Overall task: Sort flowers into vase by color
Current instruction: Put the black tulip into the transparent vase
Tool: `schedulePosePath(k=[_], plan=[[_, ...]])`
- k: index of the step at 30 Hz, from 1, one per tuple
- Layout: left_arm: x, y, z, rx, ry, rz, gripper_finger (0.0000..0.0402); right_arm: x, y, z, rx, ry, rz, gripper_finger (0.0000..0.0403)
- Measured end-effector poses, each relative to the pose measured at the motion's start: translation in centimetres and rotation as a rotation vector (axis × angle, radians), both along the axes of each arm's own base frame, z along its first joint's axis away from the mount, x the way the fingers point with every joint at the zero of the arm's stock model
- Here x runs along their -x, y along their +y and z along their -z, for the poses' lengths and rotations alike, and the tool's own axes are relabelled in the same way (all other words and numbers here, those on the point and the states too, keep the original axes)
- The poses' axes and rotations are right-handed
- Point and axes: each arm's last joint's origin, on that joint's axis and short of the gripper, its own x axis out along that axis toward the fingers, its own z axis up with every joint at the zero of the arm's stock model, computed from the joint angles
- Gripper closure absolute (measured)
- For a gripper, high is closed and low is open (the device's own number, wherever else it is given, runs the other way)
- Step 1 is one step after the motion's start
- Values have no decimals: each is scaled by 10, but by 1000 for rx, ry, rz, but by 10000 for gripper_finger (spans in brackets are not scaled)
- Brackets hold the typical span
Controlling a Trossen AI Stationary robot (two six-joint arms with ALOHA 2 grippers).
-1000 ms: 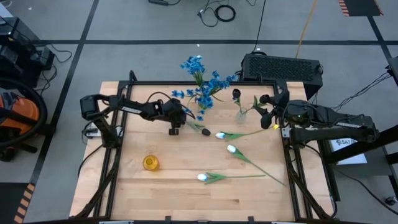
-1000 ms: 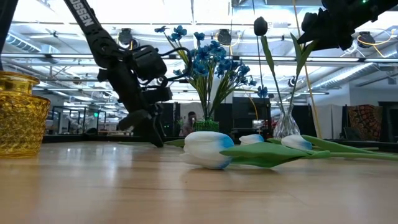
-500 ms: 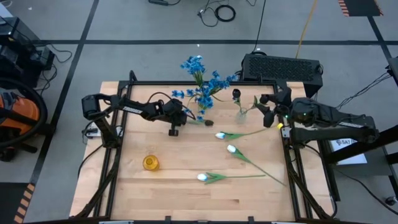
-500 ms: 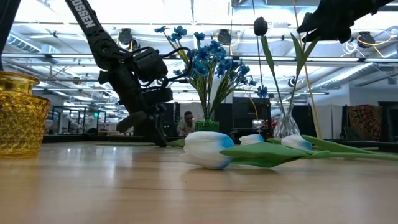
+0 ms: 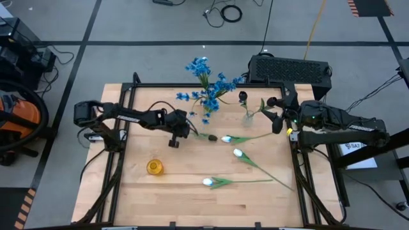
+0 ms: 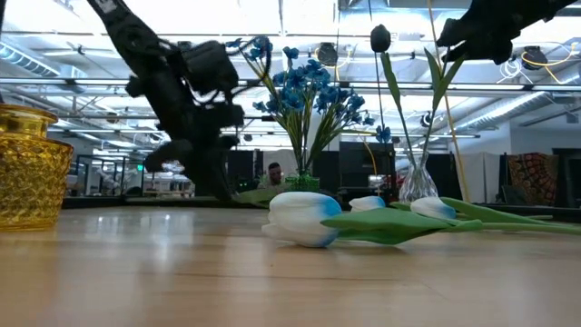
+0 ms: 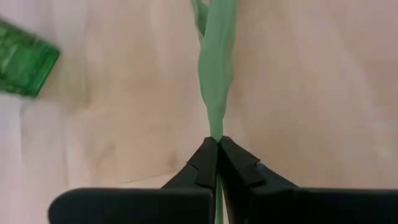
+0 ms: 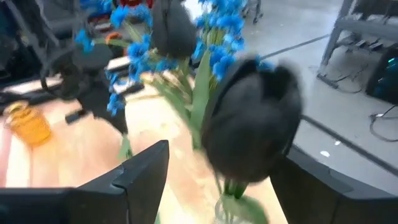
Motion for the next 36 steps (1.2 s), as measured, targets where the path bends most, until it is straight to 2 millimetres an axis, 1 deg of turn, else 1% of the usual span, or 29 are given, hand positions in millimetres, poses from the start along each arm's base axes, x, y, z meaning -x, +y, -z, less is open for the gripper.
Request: schedulePosePath(k=[4, 8, 13, 18, 22, 27, 31, 36], plan=[[2, -21, -13, 21, -23, 15, 389, -1, 0, 1, -3, 6, 2, 118], [3, -43, -29, 33, -87, 57, 389, 1, 0, -5, 15, -49, 0, 96], [7, -69, -52, 42, -195, 129, 389, 4, 0, -16, 80, -137, -15, 92], [6, -91, -76, 49, -386, 213, 389, 5, 2, -17, 104, -136, -62, 95], [0, -105, -94, 46, -581, 268, 389, 3, 6, -23, 111, -202, -140, 104], [-4, -118, -116, 38, -786, 324, 389, 2, 14, -31, 173, -253, -189, 115], [-6, -128, -136, 56, -904, 346, 389, 2, 19, -32, 215, -249, -186, 119], [-9, -135, -159, 70, -988, 362, 389, 2, 26, -39, 250, -303, -214, 120]])
